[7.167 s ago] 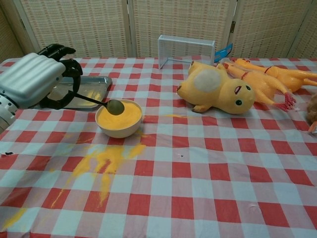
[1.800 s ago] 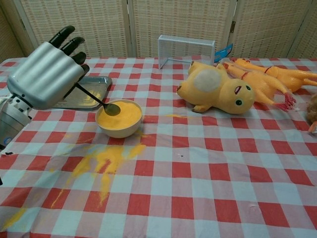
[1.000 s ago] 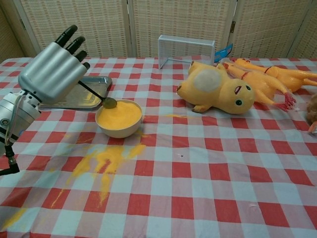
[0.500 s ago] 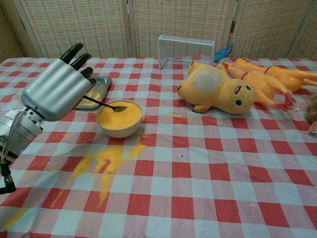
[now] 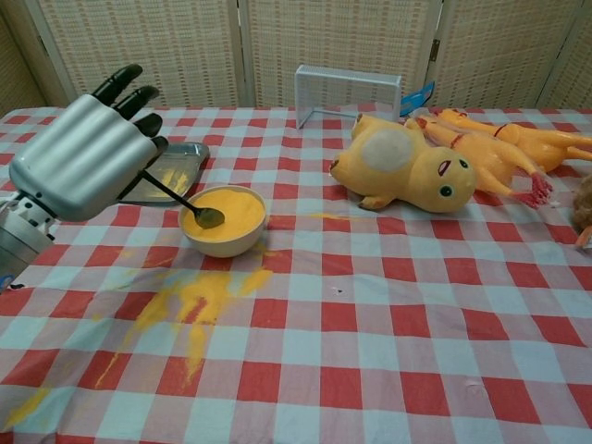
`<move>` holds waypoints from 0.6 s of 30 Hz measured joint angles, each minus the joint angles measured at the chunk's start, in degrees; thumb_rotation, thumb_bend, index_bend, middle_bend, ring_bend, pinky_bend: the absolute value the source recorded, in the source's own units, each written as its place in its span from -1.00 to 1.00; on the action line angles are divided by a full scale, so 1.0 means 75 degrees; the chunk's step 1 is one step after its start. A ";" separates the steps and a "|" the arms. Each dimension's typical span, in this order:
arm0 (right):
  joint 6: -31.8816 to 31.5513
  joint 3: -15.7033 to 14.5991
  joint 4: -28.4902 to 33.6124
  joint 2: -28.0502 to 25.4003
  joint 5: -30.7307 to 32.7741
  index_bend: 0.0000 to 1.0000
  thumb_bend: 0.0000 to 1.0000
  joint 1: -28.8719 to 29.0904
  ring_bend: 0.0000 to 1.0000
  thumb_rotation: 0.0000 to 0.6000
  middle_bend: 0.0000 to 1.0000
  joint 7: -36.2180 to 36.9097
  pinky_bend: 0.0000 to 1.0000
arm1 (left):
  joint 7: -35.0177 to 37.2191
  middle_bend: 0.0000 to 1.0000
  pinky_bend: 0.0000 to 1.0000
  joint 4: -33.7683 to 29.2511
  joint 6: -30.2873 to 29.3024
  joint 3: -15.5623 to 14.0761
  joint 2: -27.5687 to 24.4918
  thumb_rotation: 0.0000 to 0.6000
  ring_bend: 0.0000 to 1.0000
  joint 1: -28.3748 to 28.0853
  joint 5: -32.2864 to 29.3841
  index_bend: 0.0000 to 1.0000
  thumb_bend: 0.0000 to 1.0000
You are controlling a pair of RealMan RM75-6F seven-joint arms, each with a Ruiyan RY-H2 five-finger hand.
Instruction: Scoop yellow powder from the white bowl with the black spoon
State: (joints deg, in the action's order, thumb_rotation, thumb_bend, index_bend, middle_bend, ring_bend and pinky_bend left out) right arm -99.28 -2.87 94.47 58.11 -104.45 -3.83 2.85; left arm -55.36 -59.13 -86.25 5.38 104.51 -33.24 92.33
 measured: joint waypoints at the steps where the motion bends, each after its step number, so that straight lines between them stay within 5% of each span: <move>1: 0.0016 -0.0002 0.0000 0.0003 0.0001 -1.00 -0.85 0.0004 -1.00 1.00 -1.00 -0.0009 -1.00 | -0.0006 -0.31 -0.91 -0.0056 -0.0013 -0.0001 -0.0039 1.00 -0.79 0.0012 0.0022 0.72 0.26; 18: 0.0017 0.0011 -0.0016 -0.0017 0.0042 -1.00 -0.85 0.0021 -1.00 1.00 -1.00 0.0058 -1.00 | -0.0468 -0.31 -0.91 -0.1018 0.0357 0.0055 -0.0330 1.00 -0.79 0.0061 0.0037 0.72 0.27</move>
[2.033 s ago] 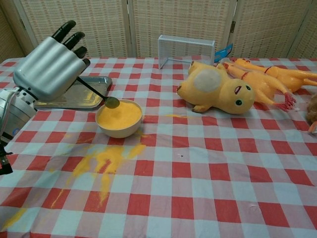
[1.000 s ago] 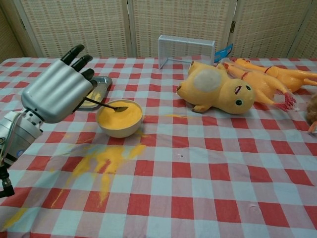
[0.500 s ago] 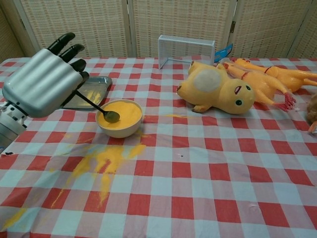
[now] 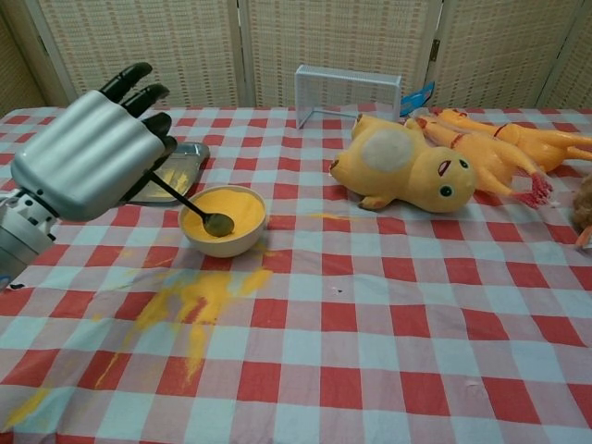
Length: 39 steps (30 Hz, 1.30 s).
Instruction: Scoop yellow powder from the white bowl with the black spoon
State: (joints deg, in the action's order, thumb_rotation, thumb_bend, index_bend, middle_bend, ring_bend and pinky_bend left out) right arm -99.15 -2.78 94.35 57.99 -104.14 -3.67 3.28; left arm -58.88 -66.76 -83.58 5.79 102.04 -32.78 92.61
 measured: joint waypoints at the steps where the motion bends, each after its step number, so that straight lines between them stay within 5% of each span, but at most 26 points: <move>1: -0.0022 0.0003 -0.0004 -0.0003 0.0002 -1.00 -0.85 -0.0008 -1.00 1.00 -1.00 0.0010 -1.00 | -0.0042 -0.31 -0.91 0.0039 0.0028 -0.0003 0.0001 1.00 -0.79 -0.0007 0.0003 0.72 0.27; 22: -0.0066 0.0040 -0.0024 0.0005 0.0056 -1.00 -0.85 -0.0036 -1.00 1.00 -1.00 0.0002 -1.00 | 0.0303 -0.31 -0.91 0.2447 -0.0232 0.0483 0.0634 1.00 -0.79 -0.0518 0.0158 0.72 0.27; 32: -0.0059 -0.0005 -0.0027 0.0009 -0.0034 -1.00 -0.85 -0.0035 -1.00 1.00 -1.00 -0.0002 -1.00 | 0.0668 -0.31 -0.91 0.1277 -0.0854 0.0421 0.0267 1.00 -0.79 -0.0296 0.0302 0.72 0.27; 39: -0.0052 -0.0050 -0.0017 0.0013 -0.0117 -1.00 -0.85 -0.0039 -1.00 1.00 -1.00 -0.0034 -1.00 | 0.1799 -0.29 -0.91 0.0466 -0.1521 0.0399 -0.0107 1.00 -0.77 0.0226 0.0252 0.72 0.26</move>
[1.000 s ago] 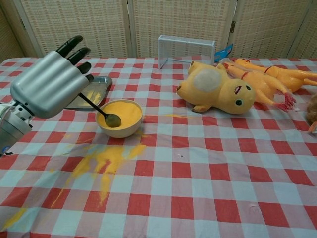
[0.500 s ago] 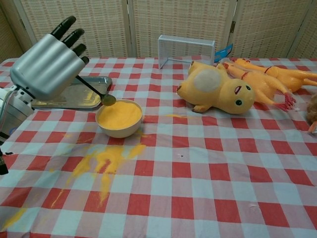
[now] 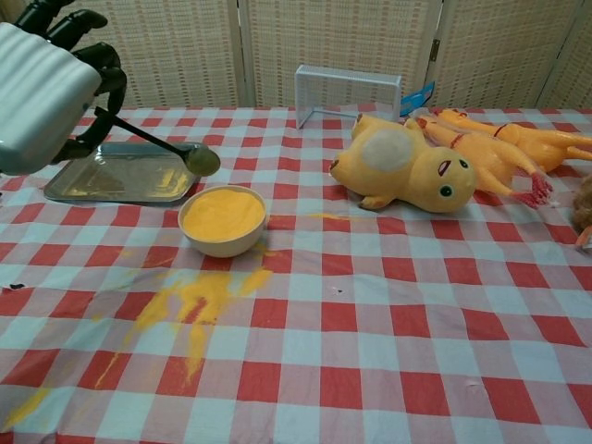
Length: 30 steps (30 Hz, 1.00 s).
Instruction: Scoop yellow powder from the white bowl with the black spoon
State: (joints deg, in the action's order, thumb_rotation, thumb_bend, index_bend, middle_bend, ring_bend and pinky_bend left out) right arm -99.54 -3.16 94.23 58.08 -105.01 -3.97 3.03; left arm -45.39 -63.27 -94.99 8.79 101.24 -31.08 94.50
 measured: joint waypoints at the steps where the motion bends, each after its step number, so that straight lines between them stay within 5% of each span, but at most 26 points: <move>1: 0.0007 -0.0009 -0.0001 0.0007 -0.0007 -1.00 -0.85 -0.0001 -1.00 1.00 -1.00 -0.0007 -1.00 | 0.0188 -0.28 -0.91 0.0045 -0.0055 0.0009 -0.0002 1.00 -0.77 0.0054 -0.0026 0.72 0.26; 11: 0.0066 0.0013 0.0019 0.0033 0.0090 -1.00 -0.85 0.0003 -1.00 1.00 -1.00 -0.0068 -1.00 | 0.1144 -0.27 -0.90 0.0952 -0.0091 0.0469 0.0164 1.00 -0.76 0.0018 -0.0367 0.72 0.26; 21: 0.0352 0.0181 0.0104 0.0165 0.0548 -1.00 -0.85 0.0066 -1.00 1.00 -1.00 -0.0497 -1.00 | 0.2161 -0.24 -0.87 0.2640 0.1511 0.1354 0.0382 1.00 -0.71 -0.0919 -0.1453 0.72 0.26; 30: 0.0461 0.0406 0.0175 0.0356 0.1002 -1.00 -0.85 0.0065 -1.00 1.00 -1.00 -0.1065 -1.00 | 0.3448 -0.23 -0.87 0.5161 0.3093 0.1569 0.0940 1.00 -0.71 -0.1787 -0.2012 0.72 0.26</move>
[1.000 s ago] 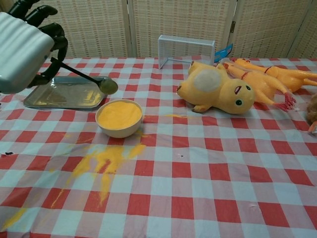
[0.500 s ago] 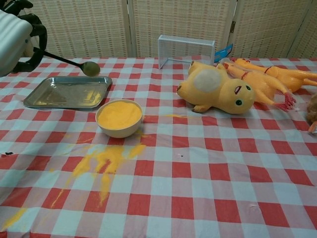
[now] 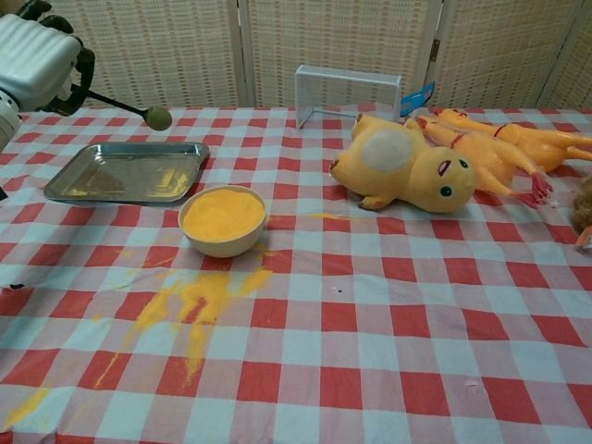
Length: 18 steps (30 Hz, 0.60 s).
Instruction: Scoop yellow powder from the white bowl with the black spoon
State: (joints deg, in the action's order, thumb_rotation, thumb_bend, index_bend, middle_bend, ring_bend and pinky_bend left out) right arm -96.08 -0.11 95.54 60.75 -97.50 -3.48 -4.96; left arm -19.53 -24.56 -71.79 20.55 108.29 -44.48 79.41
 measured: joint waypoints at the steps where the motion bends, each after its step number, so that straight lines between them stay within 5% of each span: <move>1: 0.0009 0.0007 -0.0001 0.0027 0.0007 -1.00 -0.85 0.0001 -1.00 1.00 -1.00 -0.0061 -1.00 | 0.0134 -0.22 -0.87 0.0252 0.0172 -0.0009 0.0079 1.00 -0.71 -0.0057 -0.0043 0.72 0.26; 8: 0.0118 0.0006 0.0016 0.0128 0.0009 -1.00 -0.85 0.0037 -1.00 1.00 -1.00 -0.0243 -1.00 | 0.1025 -0.19 -0.87 0.1677 0.1261 -0.0139 0.0580 1.00 -0.70 -0.0365 -0.0331 0.71 0.24; 13: 0.0127 0.0021 0.0001 0.0180 -0.0007 -1.00 -0.85 0.0057 -1.00 1.00 -1.00 -0.0289 -1.00 | 0.1482 -0.21 -0.87 0.1974 0.1639 -0.0242 0.0672 1.00 -0.70 -0.0444 -0.0448 0.52 0.21; 15: 0.0122 0.0024 -0.0013 0.0194 -0.0024 -1.00 -0.84 0.0063 -1.00 1.00 -1.00 -0.0284 -1.00 | 0.1539 -0.21 -0.87 0.2011 0.1686 -0.0289 0.0677 1.00 -0.70 -0.0457 -0.0447 0.39 0.20; 18: 0.0069 0.0029 -0.0084 0.0239 -0.0098 -1.00 -0.84 0.0073 -1.00 1.00 -1.00 -0.0218 -1.00 | 0.1590 -0.29 -0.87 0.2033 0.1871 -0.0345 0.0690 1.00 -0.72 -0.0464 -0.0448 -0.22 0.15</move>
State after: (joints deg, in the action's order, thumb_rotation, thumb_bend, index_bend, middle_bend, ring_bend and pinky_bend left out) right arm -95.56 0.11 94.91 62.54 -98.24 -2.93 -6.60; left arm -7.60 -9.31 -57.76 17.96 113.47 -47.96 76.05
